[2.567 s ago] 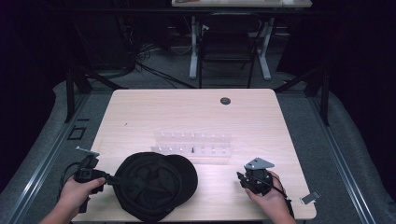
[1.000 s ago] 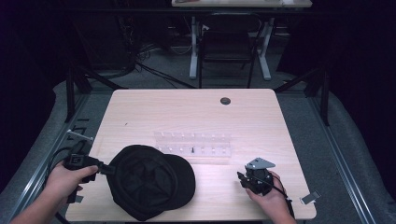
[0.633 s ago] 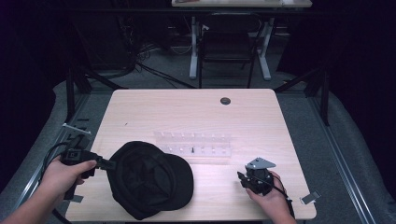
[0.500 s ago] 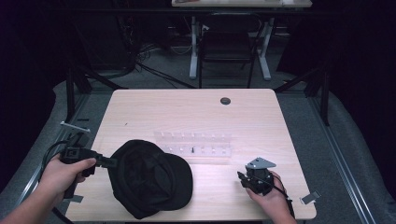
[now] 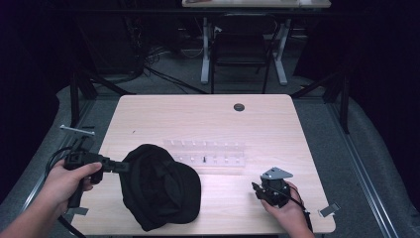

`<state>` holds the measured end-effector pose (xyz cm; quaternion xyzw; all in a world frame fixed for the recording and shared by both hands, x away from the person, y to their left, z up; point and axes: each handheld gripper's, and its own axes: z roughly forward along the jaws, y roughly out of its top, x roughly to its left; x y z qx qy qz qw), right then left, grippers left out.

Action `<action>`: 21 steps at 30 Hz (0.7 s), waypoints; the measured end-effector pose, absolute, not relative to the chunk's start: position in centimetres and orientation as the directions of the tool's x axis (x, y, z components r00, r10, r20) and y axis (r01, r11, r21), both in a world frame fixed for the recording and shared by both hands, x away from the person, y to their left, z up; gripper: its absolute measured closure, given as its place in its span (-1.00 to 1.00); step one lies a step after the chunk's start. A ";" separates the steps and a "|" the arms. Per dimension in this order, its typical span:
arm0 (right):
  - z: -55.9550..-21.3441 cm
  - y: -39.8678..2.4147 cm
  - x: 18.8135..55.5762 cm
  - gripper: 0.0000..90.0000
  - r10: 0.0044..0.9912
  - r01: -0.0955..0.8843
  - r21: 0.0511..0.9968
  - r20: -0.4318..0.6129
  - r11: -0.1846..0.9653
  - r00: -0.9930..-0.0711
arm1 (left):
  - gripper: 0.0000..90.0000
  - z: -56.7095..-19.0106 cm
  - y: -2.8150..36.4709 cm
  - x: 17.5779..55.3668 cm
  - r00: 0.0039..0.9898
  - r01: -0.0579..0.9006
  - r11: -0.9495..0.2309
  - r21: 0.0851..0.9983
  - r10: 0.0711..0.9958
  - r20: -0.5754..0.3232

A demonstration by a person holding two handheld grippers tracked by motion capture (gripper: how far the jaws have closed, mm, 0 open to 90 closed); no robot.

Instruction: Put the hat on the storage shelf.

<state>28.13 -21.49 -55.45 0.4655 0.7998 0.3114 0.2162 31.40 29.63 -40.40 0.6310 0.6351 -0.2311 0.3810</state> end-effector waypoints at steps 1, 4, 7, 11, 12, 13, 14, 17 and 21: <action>-55.4 -21.5 28.1 0.33 0.880 0.610 0.700 -0.056 0.372 -0.472 | 0.89 -40.3 29.6 31.4 0.090 0.977 0.096 0.189 0.619 -0.781; -55.4 -21.5 28.1 0.33 0.880 0.609 0.701 -0.055 0.371 -0.472 | 0.89 -39.8 29.5 31.4 0.102 0.976 0.094 0.195 0.595 -0.797; -55.4 -21.6 28.1 0.33 0.879 0.611 0.698 -0.056 0.373 -0.473 | 0.89 -39.2 29.5 31.4 0.113 0.974 0.095 0.205 0.580 -0.806; -55.4 -21.6 28.1 0.33 0.879 0.610 0.699 -0.057 0.373 -0.473 | 0.89 -38.6 29.3 31.4 0.125 0.971 0.097 0.217 0.568 -0.813; -55.5 -21.6 28.2 0.32 0.879 0.606 0.705 -0.052 0.368 -0.474 | 0.89 -38.1 29.3 31.4 0.134 0.969 0.099 0.225 0.557 -0.820; -55.5 -21.6 28.2 0.32 0.879 0.606 0.705 -0.052 0.368 -0.474 | 0.89 -38.1 29.3 31.4 0.134 0.969 0.099 0.225 0.557 -0.820; -55.4 -21.6 28.1 0.33 0.880 0.608 0.703 -0.053 0.368 -0.471 | 0.89 -37.6 29.2 31.3 0.143 0.966 0.103 0.236 0.548 -0.824; -55.5 -21.6 28.1 0.32 0.880 0.606 0.705 -0.053 0.368 -0.472 | 0.89 -37.2 29.3 31.3 0.154 0.964 0.102 0.246 0.541 -0.827; -55.4 -21.6 28.1 0.33 0.879 0.606 0.704 -0.055 0.370 -0.473 | 0.89 -36.4 29.4 31.3 0.166 0.957 0.117 0.265 0.528 -0.833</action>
